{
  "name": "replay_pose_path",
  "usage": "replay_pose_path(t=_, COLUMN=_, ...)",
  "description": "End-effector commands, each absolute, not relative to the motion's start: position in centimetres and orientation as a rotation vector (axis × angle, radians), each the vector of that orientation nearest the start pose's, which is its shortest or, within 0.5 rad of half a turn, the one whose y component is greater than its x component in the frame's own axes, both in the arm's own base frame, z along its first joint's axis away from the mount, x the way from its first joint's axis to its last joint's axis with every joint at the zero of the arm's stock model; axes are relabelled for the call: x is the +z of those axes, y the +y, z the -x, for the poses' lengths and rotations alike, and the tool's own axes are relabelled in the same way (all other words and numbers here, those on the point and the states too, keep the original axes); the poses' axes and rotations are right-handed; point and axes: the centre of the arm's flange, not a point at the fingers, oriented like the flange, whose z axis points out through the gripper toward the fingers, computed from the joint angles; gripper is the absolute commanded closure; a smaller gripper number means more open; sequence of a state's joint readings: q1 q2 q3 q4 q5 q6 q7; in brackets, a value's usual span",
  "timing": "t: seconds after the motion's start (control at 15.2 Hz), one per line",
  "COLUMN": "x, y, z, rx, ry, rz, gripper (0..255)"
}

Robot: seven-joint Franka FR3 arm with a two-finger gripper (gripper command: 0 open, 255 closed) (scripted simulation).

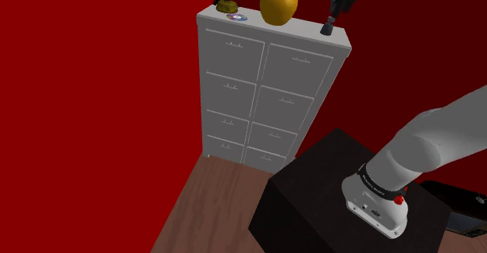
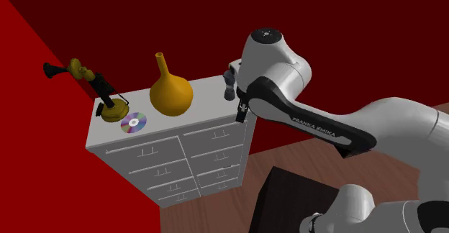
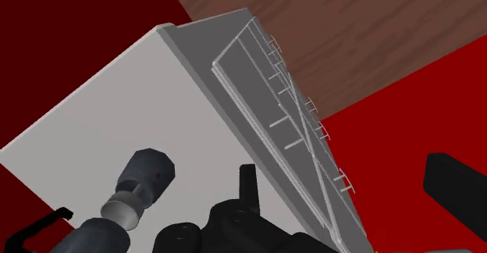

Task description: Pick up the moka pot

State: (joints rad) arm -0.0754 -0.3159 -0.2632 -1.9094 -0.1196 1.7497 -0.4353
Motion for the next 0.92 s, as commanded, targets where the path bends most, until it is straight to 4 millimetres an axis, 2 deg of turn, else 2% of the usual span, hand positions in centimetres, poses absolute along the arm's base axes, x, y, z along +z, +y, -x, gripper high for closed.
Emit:
replay_pose_path(t=0.0, x=64.0, y=-20.7, z=-44.9, rx=-0.192, ry=-0.192, rz=3.225, gripper=0)
replay_pose_path(t=0.86, x=67.0, y=-34.6, z=-53.6, rx=-0.171, ry=-0.213, rz=3.255, gripper=0)
